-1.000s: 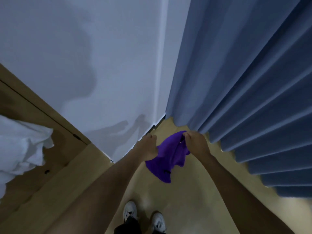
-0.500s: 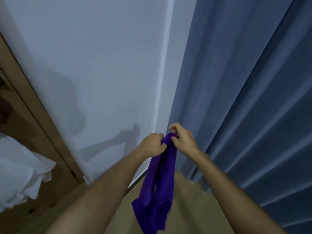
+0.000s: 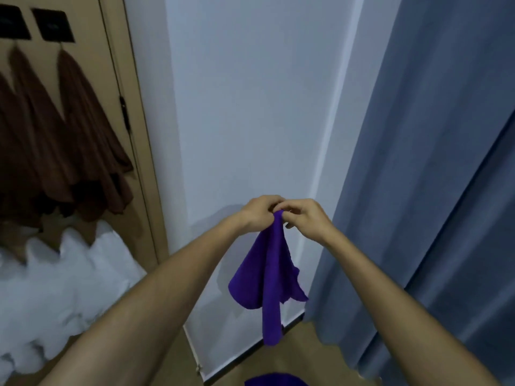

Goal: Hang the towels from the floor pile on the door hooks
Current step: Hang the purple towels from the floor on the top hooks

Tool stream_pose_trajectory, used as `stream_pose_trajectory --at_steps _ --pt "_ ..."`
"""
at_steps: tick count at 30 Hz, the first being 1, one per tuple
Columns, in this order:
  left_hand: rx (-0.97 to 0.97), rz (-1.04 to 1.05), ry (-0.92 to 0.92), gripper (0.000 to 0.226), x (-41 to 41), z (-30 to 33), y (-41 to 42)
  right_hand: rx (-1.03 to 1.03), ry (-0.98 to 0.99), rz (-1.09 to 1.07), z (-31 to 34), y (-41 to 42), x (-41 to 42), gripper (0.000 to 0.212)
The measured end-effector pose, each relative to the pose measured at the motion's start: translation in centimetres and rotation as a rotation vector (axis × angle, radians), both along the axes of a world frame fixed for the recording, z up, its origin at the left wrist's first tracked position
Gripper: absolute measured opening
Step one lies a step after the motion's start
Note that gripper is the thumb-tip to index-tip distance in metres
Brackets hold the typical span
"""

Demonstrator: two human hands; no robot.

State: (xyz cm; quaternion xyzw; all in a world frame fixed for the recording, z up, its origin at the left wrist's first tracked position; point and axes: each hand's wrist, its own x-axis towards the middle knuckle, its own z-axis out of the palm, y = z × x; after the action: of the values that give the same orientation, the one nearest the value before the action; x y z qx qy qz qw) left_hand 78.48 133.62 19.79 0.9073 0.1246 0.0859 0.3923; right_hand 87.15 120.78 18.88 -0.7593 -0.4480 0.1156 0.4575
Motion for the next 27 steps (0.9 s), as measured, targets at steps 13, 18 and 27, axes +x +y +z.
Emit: stream_pose_trajectory --at_steps 13,18,27 --pt "0.176 0.219 0.059 0.005 -10.2 5.3 6.9 0.075 0.214 0.296 4.8 8.5 -7.2 0.007" --pt "0.242 0.361 0.076 0.012 -16.8 6.8 11.1 -0.056 0.123 0.372 5.5 14.3 -11.8 0.013" --pt "0.173 0.545 0.068 0.010 -30.3 9.0 18.8 0.016 -0.081 0.539 7.2 24.0 -22.3 0.013"
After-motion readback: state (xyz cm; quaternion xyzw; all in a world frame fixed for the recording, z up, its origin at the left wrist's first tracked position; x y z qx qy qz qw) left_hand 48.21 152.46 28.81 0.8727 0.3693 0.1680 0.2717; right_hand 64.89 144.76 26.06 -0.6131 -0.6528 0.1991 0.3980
